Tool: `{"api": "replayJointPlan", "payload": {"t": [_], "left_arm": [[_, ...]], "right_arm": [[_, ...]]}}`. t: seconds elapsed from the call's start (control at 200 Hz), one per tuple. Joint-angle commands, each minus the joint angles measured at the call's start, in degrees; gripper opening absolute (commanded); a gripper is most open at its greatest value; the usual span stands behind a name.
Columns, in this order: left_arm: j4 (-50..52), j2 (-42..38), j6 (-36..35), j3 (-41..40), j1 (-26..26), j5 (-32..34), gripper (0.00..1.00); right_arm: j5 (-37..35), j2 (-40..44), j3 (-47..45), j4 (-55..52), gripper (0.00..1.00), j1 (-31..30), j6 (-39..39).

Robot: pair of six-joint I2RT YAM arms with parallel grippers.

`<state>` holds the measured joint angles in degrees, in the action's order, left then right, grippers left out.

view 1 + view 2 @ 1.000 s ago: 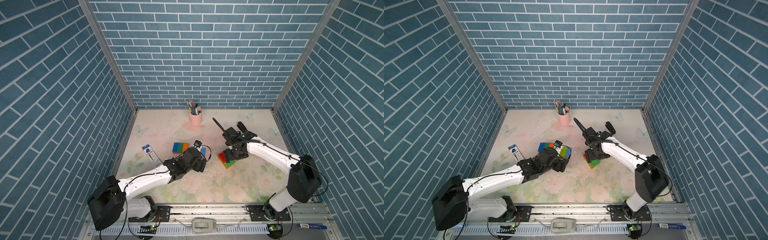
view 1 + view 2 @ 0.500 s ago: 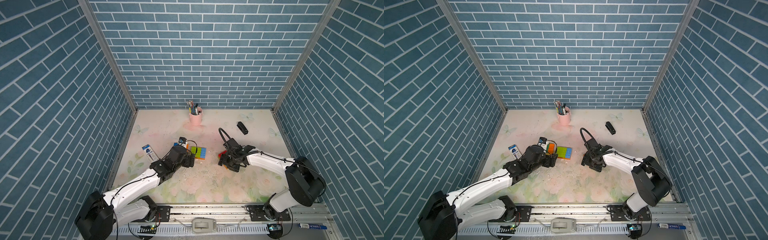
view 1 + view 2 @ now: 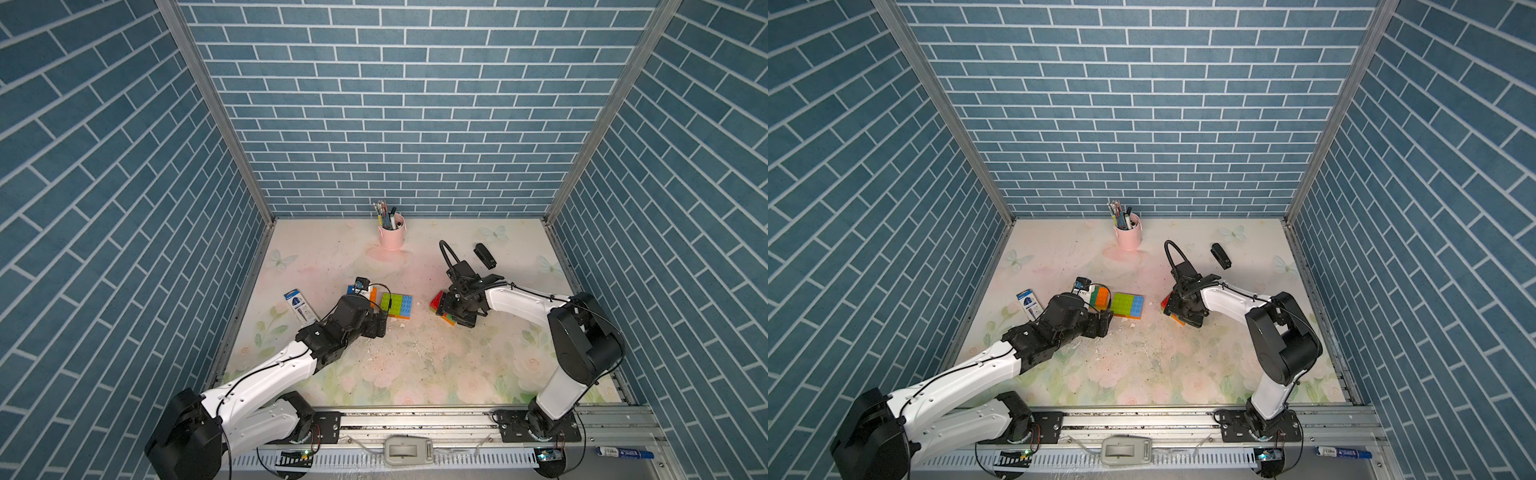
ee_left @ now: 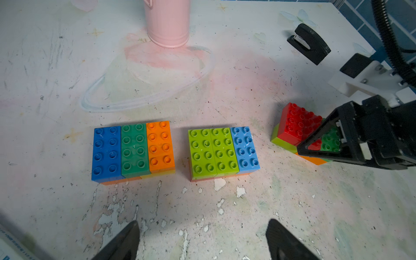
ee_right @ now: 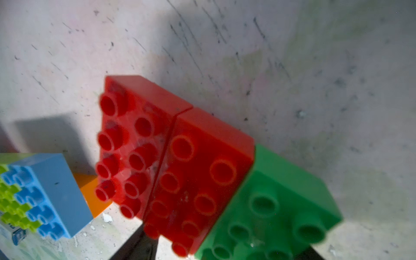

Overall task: Assemble a rectangle with lego
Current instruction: Move the lego brick at the center of the board.

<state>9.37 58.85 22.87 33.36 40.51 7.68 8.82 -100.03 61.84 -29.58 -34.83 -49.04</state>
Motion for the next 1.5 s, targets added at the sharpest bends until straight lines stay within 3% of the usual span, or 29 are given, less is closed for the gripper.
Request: {"api": "replayJointPlan", "payload": {"t": [0.0,0.225,0.505,0.875,1.115,1.325,1.495], "left_arm": [[1.5,-1.3,0.4,-1.3,-0.3,0.4,0.89],[2.0,-1.3,0.3,-1.0,-0.3,0.2,0.9],[2.2,-1.1,0.4,-0.7,-0.3,-0.3,0.89],[2.2,-1.5,-0.1,-0.5,-0.4,-0.2,0.89],[1.9,-1.8,-1.1,-0.8,-0.6,0.4,0.89],[4.9,1.1,1.2,1.1,-2.3,1.2,0.89],[7.4,-1.4,3.0,-0.2,-6.3,0.2,0.89]], "right_arm": [[-0.5,-1.7,3.3,-4.6,0.78,1.0,7.4],[1.1,-6.4,10.2,-9.5,0.79,3.3,16.4],[1.4,-10.6,16.6,-12.4,0.81,4.2,21.0],[-1.2,-6.2,12.1,-14.3,0.81,1.7,21.6],[-6.2,1.6,16.2,-22.7,0.82,1.1,22.9],[-8.0,-6.0,25.9,-19.2,0.81,0.6,23.9],[-7.4,-12.5,32.2,-17.2,0.8,-0.1,24.9]]}}
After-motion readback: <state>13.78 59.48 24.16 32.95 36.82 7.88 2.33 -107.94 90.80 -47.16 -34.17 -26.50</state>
